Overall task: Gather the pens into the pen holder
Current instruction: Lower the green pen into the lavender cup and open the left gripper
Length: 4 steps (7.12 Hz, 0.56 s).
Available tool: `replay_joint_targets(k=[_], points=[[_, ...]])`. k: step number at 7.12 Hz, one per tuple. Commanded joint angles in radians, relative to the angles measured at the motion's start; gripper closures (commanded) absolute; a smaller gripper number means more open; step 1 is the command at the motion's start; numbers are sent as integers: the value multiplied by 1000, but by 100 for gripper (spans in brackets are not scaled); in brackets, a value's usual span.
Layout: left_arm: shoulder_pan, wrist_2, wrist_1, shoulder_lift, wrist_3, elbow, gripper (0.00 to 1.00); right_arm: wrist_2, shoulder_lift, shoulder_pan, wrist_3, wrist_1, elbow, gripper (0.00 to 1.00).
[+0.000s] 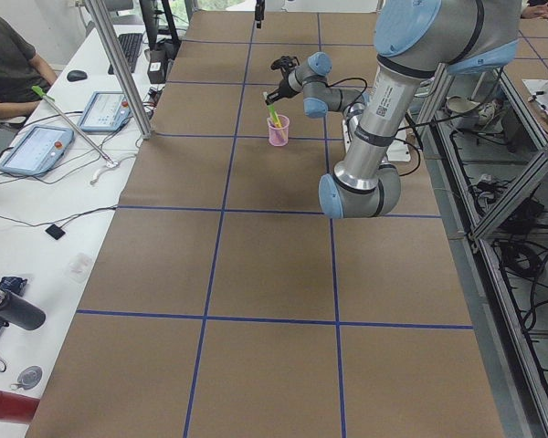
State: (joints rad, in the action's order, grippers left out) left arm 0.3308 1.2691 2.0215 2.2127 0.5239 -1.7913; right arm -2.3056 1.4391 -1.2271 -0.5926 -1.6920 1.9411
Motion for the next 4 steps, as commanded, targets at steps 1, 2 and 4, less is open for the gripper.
replay_joint_targets(k=[1,2,4], points=[[-15,-2,0,-2,-4,1,67,0,-6,0,-1,0,-11,0],[-15,0,0,2,-4,1,20,0,-6,0,-1,0,-13,0],[-1,3,-3,-19,2,-51,0,0,-8,-3,4,0,-10,0]])
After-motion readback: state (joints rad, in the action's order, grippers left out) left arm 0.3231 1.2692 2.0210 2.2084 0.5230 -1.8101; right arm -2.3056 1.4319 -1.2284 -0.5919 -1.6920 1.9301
